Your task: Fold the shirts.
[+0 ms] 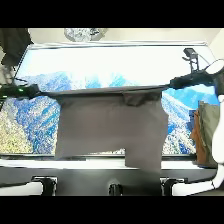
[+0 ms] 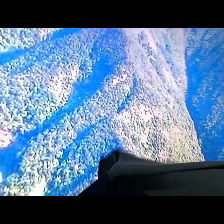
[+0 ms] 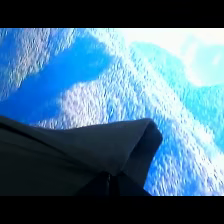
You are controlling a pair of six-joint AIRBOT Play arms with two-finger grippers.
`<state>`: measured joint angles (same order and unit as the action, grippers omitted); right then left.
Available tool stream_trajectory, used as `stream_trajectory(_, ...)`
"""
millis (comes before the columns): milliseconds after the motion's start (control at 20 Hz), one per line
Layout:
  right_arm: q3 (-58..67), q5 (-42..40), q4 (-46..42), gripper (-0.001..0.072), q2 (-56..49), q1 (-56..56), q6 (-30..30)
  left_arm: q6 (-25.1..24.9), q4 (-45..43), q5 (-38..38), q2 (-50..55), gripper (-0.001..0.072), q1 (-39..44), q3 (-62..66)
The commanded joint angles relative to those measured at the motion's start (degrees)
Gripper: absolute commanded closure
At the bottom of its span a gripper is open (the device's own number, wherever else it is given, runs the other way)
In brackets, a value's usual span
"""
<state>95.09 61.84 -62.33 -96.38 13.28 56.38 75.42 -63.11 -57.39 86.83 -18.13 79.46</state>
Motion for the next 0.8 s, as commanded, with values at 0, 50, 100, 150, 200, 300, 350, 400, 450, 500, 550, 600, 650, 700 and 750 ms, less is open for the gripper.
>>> stream_trajectory(0,-0.42,-14.53,8.57,0.0664,-8.87,-0.02,-0.70,-0.66,8.02,3.48,14.95,0.0682,0.68,8.11)
stream_trajectory(50,-0.42,-15.56,8.59,0.0664,-9.68,-0.02,-0.70,-0.66,8.92,3.45,16.98,0.0682,1.01,10.58)
stream_trajectory(100,-0.42,-15.96,8.59,0.0664,-10.29,0.00,-0.70,-0.66,9.66,3.28,18.47,0.0682,1.33,12.50)
stream_trajectory(150,-0.42,-15.76,8.55,0.0663,-10.58,0.00,-0.70,-0.68,9.86,3.02,19.17,0.0682,1.53,13.57)
stream_trajectory(200,-0.39,-15.23,8.61,0.0663,-10.51,0.00,-0.72,-0.70,9.81,2.60,19.12,0.0681,1.73,14.01)
stream_trajectory(300,-0.39,-10.91,7.85,0.0663,-8.72,0.44,-2.21,-1.68,9.79,-2.75,18.29,0.0681,1.31,14.99)
stream_trajectory(350,-0.39,-6.80,6.32,0.0663,-7.28,0.52,-3.30,-2.23,9.49,-7.72,17.90,0.0681,0.92,15.52)
stream_trajectory(400,-0.42,-1.18,2.60,0.0663,-5.79,0.52,-2.95,-2.14,8.63,-13.99,17.66,0.0681,0.52,15.89)
stream_trajectory(450,-0.42,6.12,-1.38,0.0662,-4.94,0.37,-2.25,-1.88,7.21,-19.98,17.66,0.0682,0.26,15.85)
stream_trajectory(500,-0.90,13.62,-4.74,0.0662,-4.85,-0.02,-0.63,-0.61,4.35,-25.18,17.99,0.0681,0.26,15.45)
stream_trajectory(550,-2.23,17.09,-7.45,0.0663,-5.03,-0.04,-0.44,1.03,1.73,-28.22,18.47,0.0682,0.37,14.75)
stream_trajectory(600,-4.11,18.01,-8.46,0.0663,-5.18,0.02,0.11,1.31,0.44,-30.16,19.06,0.0682,0.35,13.90)
stream_trajectory(650,-6.12,17.18,-8.37,0.0663,-5.18,0.11,1.22,1.57,0.50,-31.30,19.50,0.0682,0.28,13.22)
stream_trajectory(700,-7.48,15.89,-8.24,0.0663,-5.20,0.09,1.81,2.08,0.50,-31.61,19.65,0.0682,0.37,12.46)
stream_trajectory(750,-8.28,14.64,-7.15,0.0663,-5.25,0.00,1.90,2.23,0.50,-31.61,19.67,0.0682,0.61,11.82)
